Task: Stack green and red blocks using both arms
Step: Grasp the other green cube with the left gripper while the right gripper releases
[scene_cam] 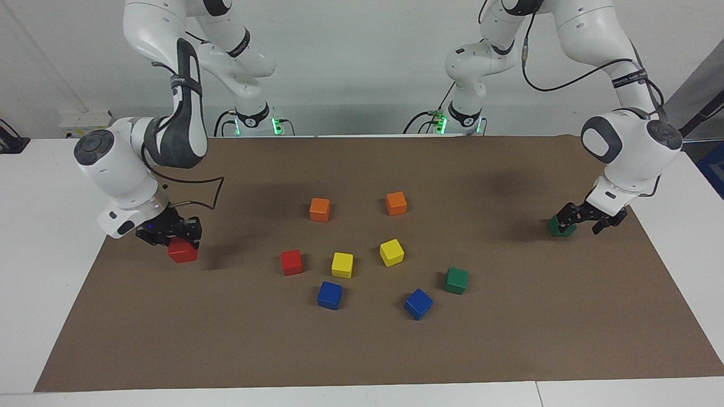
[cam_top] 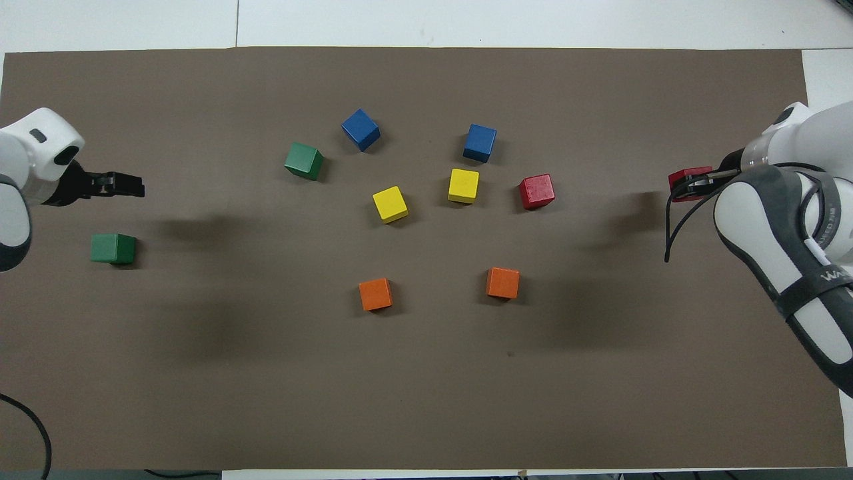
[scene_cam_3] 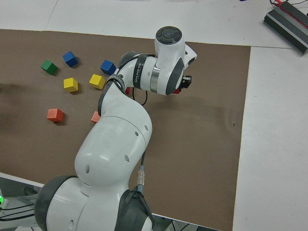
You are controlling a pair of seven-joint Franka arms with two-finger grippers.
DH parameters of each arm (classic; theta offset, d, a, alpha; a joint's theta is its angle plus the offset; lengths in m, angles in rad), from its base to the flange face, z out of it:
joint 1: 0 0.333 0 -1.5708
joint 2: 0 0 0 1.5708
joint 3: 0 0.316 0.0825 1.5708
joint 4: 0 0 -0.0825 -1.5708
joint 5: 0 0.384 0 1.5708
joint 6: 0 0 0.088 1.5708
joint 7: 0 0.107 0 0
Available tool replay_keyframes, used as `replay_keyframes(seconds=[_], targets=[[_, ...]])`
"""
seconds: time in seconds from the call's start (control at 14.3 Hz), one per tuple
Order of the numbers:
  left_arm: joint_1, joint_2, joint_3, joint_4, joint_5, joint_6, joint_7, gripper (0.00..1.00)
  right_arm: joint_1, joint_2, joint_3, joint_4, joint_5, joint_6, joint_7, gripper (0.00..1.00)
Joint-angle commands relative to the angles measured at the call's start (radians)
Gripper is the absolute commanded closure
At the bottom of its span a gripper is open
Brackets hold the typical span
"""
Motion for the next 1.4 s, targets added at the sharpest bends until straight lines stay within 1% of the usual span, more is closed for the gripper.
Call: replay_keyframes(seconds=[0.0, 0.14, 0.21, 0.35, 0.42, 0.56, 0.7, 0.77, 0.91, 1.12, 1.33], targets=[[-0.107, 0.035, 0.014, 0.063, -0.016, -0.013, -0.129, 0.00, -0.008, -0.055, 0.008, -0.091, 0.000, 0.040, -0.026, 0.80], [-0.156, 0.067, 0.011, 0.124, -0.040, -0.016, -0.133, 0.00, -0.011, -0.052, 0.006, -0.116, -0.012, 0.043, -0.029, 0.77], [-0.196, 0.100, 0.014, 0.166, -0.069, -0.021, -0.140, 0.00, -0.013, -0.050, 0.006, -0.117, -0.038, 0.043, -0.027, 0.77], [-0.266, 0.191, 0.014, 0.268, -0.072, -0.024, -0.166, 0.00, -0.013, -0.050, 0.004, -0.119, -0.069, 0.043, -0.021, 0.77], [-0.294, 0.226, 0.014, 0.299, -0.072, -0.018, -0.166, 0.00, -0.013, -0.049, 0.004, -0.120, -0.082, 0.042, -0.016, 0.77], [-0.309, 0.260, 0.014, 0.309, -0.072, -0.007, -0.166, 0.00, -0.014, -0.041, 0.004, -0.119, -0.125, 0.043, 0.003, 0.77], [-0.323, 0.311, 0.011, 0.364, -0.063, -0.011, -0.158, 0.00, -0.013, -0.043, 0.004, -0.119, -0.158, 0.042, 0.048, 0.77], [-0.342, 0.320, 0.011, 0.370, -0.059, -0.007, -0.152, 0.00, -0.013, -0.043, 0.004, -0.120, -0.159, 0.043, 0.051, 0.77], [-0.343, 0.323, 0.009, 0.366, -0.059, 0.005, -0.118, 0.00, -0.011, -0.041, 0.004, -0.122, -0.159, 0.045, 0.065, 0.77], [-0.352, 0.348, 0.009, 0.361, -0.057, 0.042, -0.109, 0.00, -0.013, -0.036, 0.006, -0.134, -0.159, 0.074, 0.071, 0.77], [-0.363, 0.354, 0.009, 0.321, -0.057, 0.114, -0.080, 0.00, -0.013, -0.026, 0.006, -0.139, -0.159, 0.097, 0.073, 0.77]])
